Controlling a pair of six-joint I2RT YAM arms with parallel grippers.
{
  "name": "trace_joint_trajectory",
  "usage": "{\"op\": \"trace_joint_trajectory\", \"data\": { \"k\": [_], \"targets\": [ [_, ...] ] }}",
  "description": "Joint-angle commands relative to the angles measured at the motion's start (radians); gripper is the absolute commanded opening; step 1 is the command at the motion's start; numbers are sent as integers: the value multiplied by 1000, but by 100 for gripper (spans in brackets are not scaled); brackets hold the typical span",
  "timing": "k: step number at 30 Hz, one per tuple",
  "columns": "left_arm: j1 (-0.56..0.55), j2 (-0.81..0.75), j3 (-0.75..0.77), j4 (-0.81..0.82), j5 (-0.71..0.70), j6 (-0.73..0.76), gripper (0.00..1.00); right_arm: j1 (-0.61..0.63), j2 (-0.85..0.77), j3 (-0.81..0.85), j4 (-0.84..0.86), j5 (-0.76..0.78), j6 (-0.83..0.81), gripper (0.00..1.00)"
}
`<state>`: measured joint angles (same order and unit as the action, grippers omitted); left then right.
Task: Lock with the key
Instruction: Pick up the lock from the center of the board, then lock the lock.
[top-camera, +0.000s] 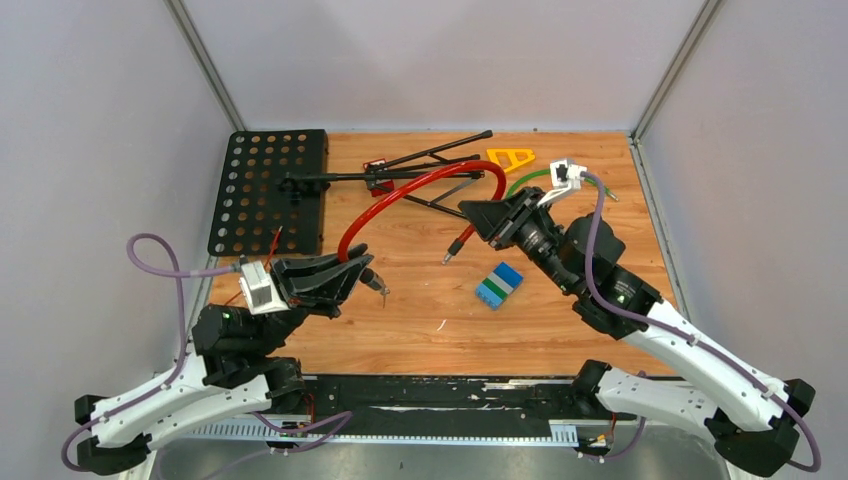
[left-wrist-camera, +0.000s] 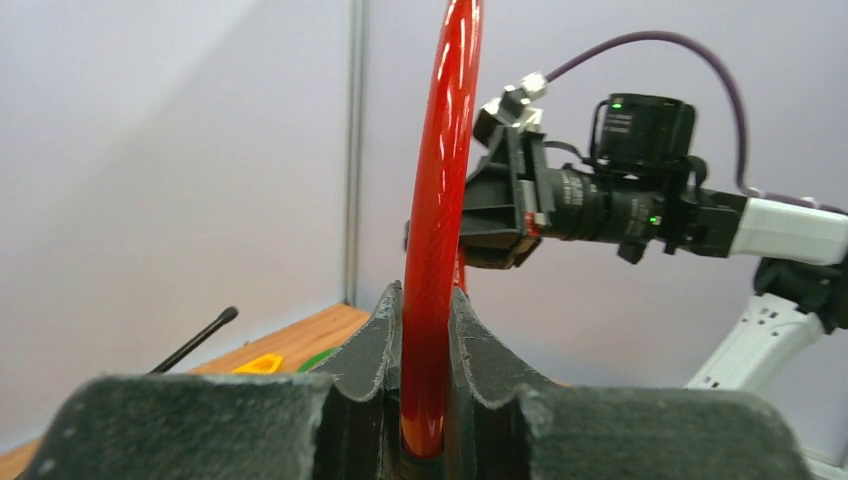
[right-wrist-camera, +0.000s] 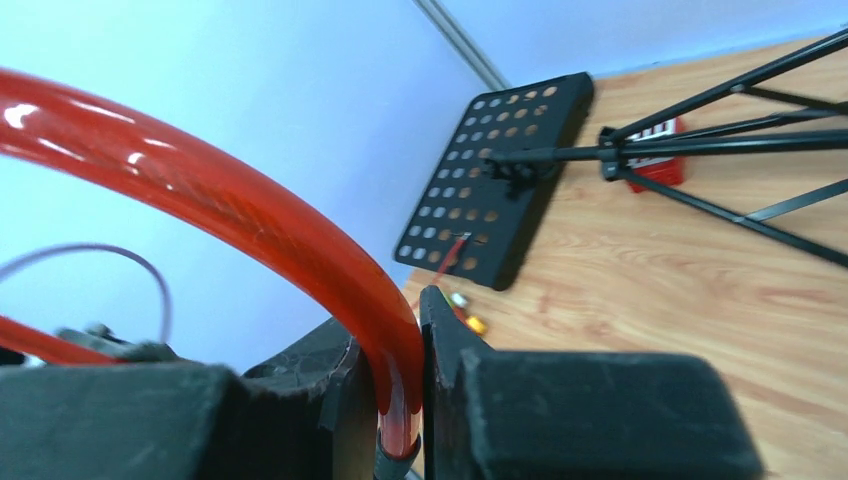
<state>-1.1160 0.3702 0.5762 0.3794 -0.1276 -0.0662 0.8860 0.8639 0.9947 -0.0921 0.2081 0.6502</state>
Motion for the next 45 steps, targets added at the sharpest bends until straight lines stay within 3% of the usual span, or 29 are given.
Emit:
{"op": "trace_joint_trajectory", "data": {
  "k": [1,12,20,45],
  "targets": [
    [3,-21,-31,334,133,-56,0,17,31,112,96,80,286,0],
    [4,87,-53,595,365,-8,0,364,68,113,244,526,226,0],
    [4,108,-45,602,417,5,0,573,132,180,431,755,-32,0],
    [4,50,-70,560,406,31,0,713,271,271,502,837,-172,0]
  ]
}}
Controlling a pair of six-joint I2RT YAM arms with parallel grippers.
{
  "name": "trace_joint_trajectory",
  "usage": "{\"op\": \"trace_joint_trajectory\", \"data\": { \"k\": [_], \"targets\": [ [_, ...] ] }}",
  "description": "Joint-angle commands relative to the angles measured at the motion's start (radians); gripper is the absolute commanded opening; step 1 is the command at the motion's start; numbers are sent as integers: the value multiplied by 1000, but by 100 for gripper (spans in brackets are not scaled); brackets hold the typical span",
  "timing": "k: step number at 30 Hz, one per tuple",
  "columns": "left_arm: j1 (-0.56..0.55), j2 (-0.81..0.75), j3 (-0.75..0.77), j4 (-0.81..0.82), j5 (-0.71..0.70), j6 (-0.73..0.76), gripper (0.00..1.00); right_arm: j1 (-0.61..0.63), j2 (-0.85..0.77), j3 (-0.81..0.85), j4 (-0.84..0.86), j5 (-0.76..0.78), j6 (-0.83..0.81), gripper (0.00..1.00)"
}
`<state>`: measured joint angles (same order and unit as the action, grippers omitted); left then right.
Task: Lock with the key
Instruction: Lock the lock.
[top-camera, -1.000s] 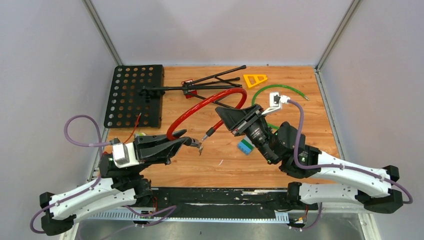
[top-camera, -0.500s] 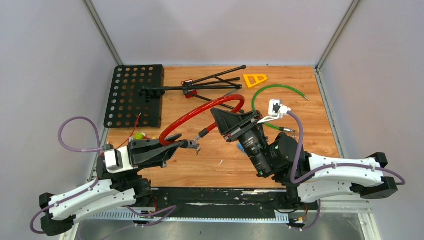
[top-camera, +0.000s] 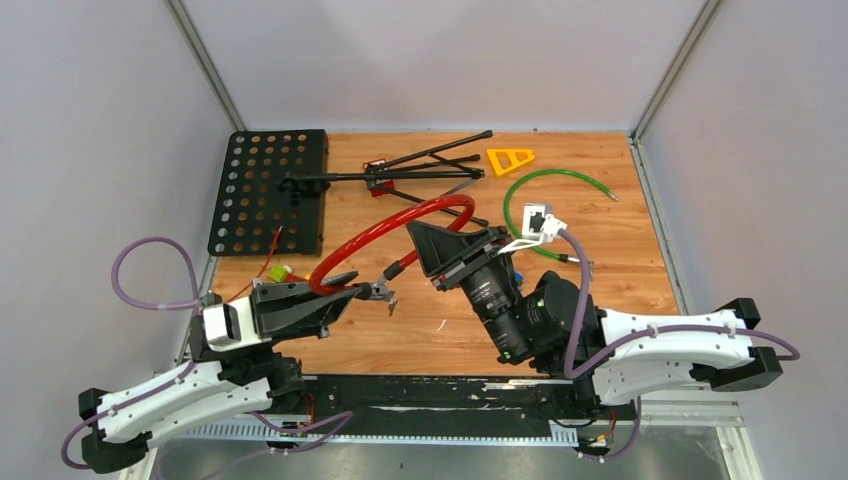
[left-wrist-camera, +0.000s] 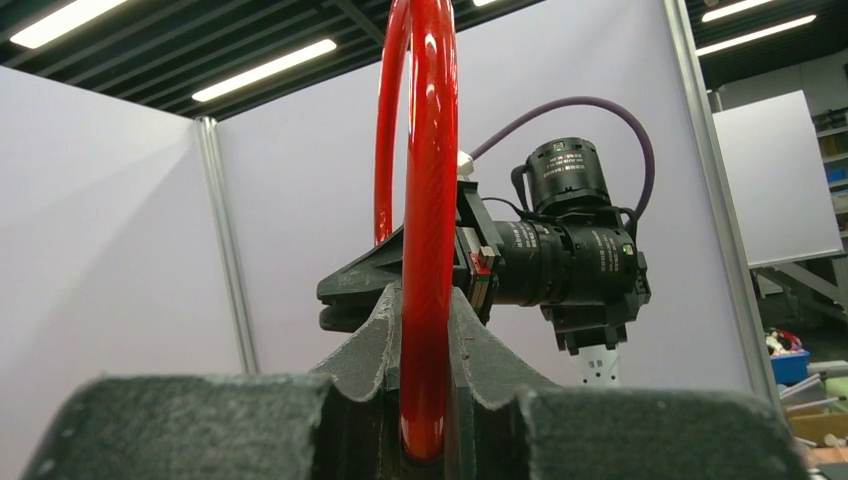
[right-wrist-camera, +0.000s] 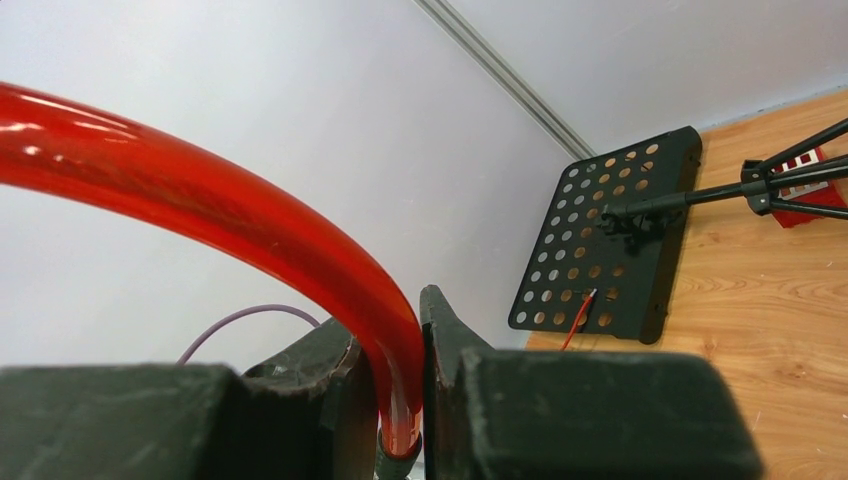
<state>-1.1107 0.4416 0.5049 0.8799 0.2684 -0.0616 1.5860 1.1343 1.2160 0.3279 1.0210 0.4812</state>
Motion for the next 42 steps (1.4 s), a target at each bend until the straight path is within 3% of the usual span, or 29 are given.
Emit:
{"op": "trace_joint_trajectory", "data": {
  "k": [1,30,42],
  "targets": [
    [-1,-23,1,57,6,30,0,16,2,47,82,28,-3,0],
    [-1,32,9,83,6,4,0,34,29,25,89,123,-9,0],
    [-1,37,16,81,-85,18,0,34,45,23,-89,116,187,0]
  ]
}}
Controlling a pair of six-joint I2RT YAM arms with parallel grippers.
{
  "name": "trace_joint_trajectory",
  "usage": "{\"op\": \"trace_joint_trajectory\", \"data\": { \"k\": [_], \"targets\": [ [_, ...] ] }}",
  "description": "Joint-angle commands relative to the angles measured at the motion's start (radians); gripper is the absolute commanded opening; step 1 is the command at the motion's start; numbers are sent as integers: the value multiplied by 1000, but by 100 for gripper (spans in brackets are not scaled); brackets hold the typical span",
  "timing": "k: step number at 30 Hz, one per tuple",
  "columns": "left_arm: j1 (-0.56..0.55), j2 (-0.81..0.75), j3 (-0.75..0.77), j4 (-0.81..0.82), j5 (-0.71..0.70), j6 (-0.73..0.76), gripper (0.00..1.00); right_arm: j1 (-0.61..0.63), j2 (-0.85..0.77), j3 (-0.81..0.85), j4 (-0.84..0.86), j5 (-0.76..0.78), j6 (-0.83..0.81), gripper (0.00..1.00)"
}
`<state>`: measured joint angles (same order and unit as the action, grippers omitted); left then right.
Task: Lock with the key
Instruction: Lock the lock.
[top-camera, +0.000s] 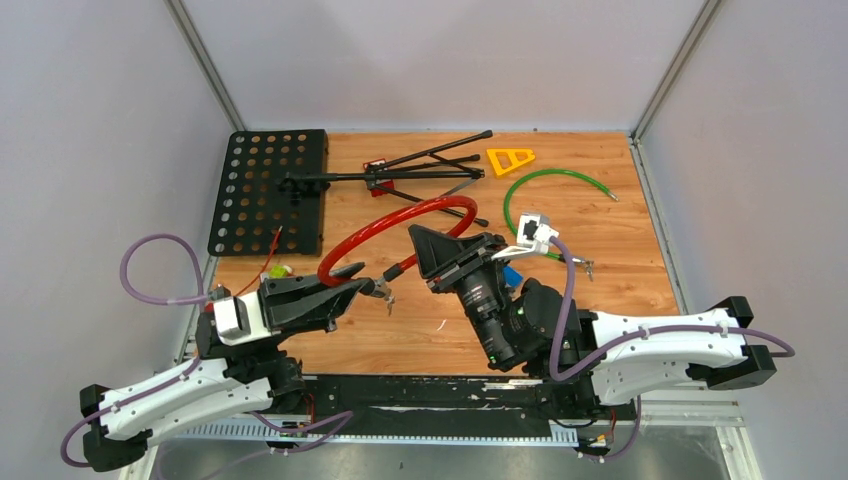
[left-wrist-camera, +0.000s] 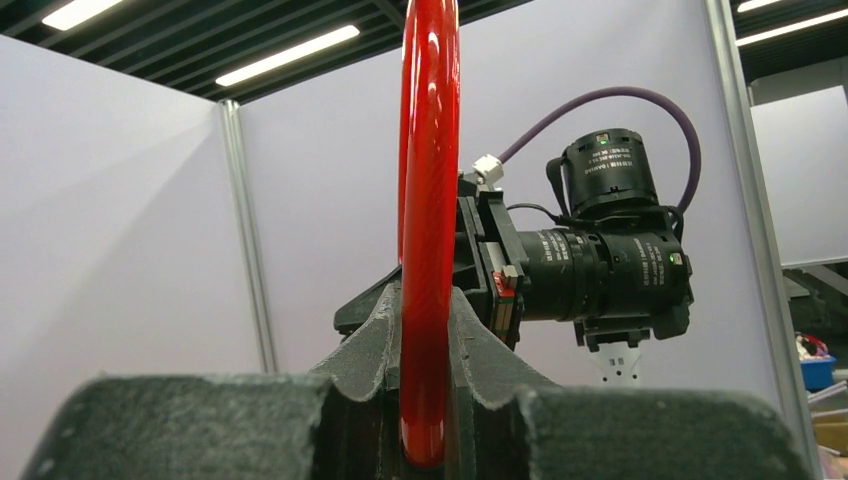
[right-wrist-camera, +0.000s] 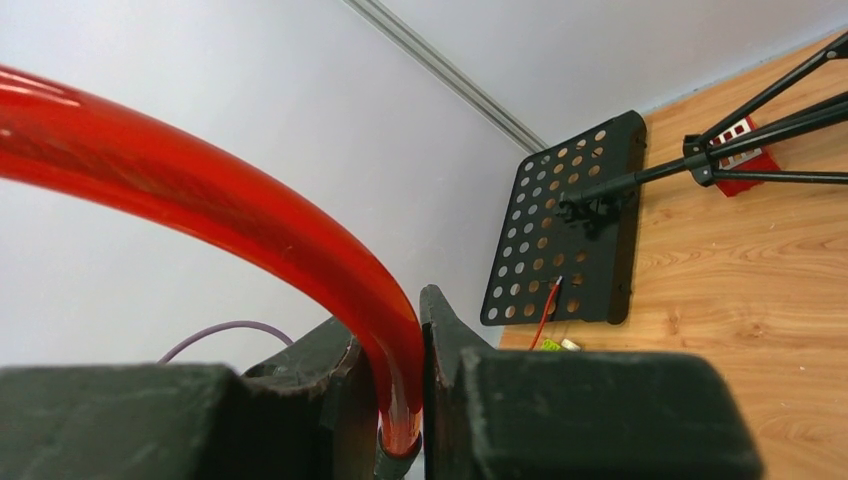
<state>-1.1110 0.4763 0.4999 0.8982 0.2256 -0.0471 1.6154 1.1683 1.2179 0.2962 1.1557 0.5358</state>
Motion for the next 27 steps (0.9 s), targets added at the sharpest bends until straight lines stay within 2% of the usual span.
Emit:
{"op": "trace_joint_trajectory", "data": {
  "k": [1,8,15,21,27],
  "targets": [
    [-1,2,20,65,-53,6,0,6,11,21,-84,-20,161,0],
    [-1,11,12,82,-100,25,0,5,17,20,-165,-38,251,0],
    [-1,40,12,91,-77,16,0,4,29,22,-214,-28,330,0],
    [-1,77,31,71,-38,10,0,1,50,38,-291,4,482,0],
    [-1,78,44,2,-59,45,0,-1,65,61,-423,-28,672,0]
  ]
}}
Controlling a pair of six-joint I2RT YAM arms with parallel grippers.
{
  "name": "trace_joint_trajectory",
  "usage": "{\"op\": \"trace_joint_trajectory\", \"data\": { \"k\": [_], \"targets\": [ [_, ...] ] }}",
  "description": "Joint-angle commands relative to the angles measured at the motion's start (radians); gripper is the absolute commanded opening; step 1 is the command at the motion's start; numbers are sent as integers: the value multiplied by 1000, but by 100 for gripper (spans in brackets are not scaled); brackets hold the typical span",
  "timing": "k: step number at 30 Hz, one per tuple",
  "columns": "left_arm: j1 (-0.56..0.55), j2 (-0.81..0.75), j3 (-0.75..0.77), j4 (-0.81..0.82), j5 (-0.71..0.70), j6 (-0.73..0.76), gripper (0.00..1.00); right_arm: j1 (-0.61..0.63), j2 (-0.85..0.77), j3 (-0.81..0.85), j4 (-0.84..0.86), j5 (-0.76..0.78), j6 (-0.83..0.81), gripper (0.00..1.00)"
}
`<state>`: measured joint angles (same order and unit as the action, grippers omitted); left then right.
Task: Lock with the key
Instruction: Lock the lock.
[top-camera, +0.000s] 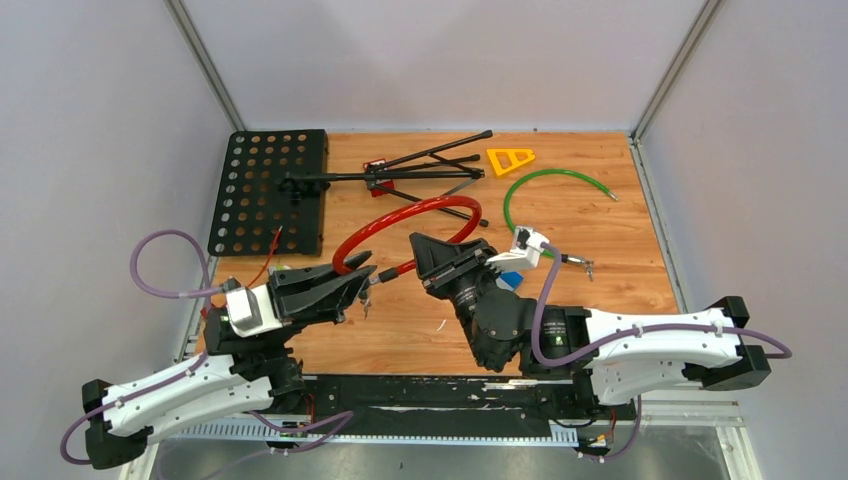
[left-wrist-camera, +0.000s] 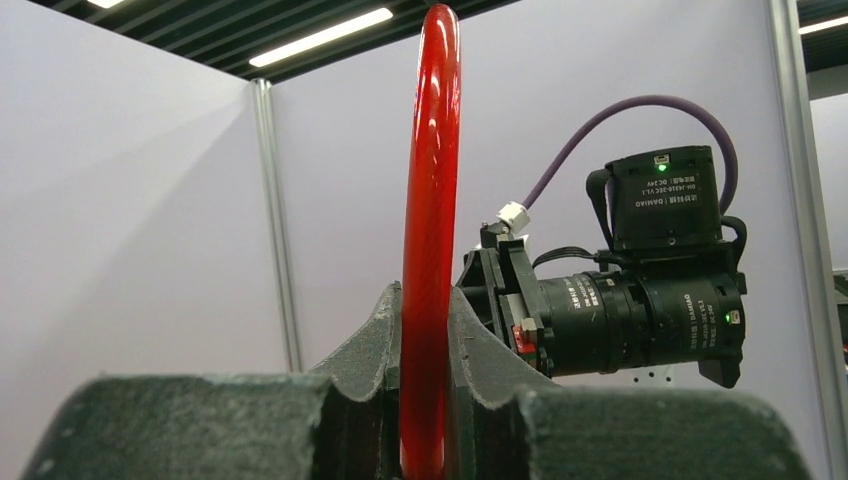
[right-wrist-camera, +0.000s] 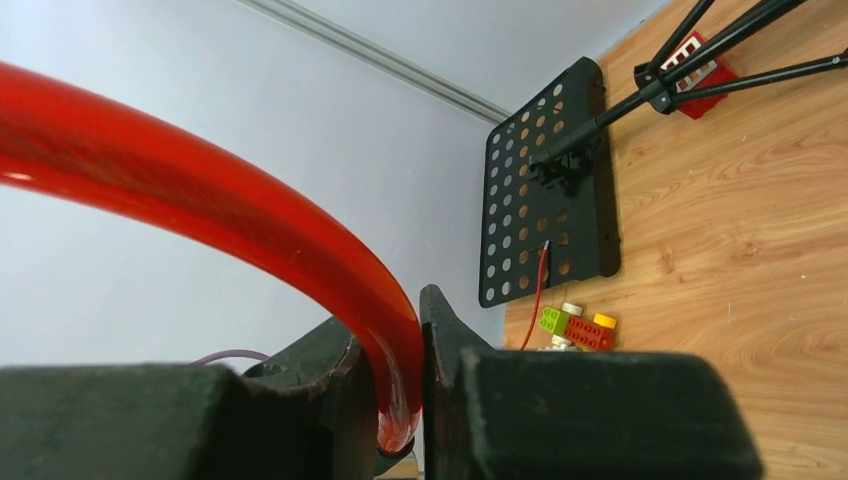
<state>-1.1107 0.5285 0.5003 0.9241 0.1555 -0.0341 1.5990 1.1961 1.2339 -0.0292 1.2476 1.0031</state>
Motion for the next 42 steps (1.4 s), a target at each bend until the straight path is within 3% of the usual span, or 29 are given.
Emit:
{"op": "trace_joint_trajectory", "data": {
  "k": [1,12,23,27,42],
  "targets": [
    [-1,25,46,-33,4,44,0,14,37,45,-111,-126,231,0],
    [-2,45,57,-30,-71,111,0,-83,52,-49,-168,-378,603,0],
    [-2,34,32,-5,-94,116,0,-103,51,-76,-112,-515,655,0],
    [-1,32,26,-4,-98,113,0,-107,47,-63,-82,-502,571,0],
    [-2,-19,-52,-128,-153,82,0,-107,-42,33,20,-378,2,0]
  ]
}}
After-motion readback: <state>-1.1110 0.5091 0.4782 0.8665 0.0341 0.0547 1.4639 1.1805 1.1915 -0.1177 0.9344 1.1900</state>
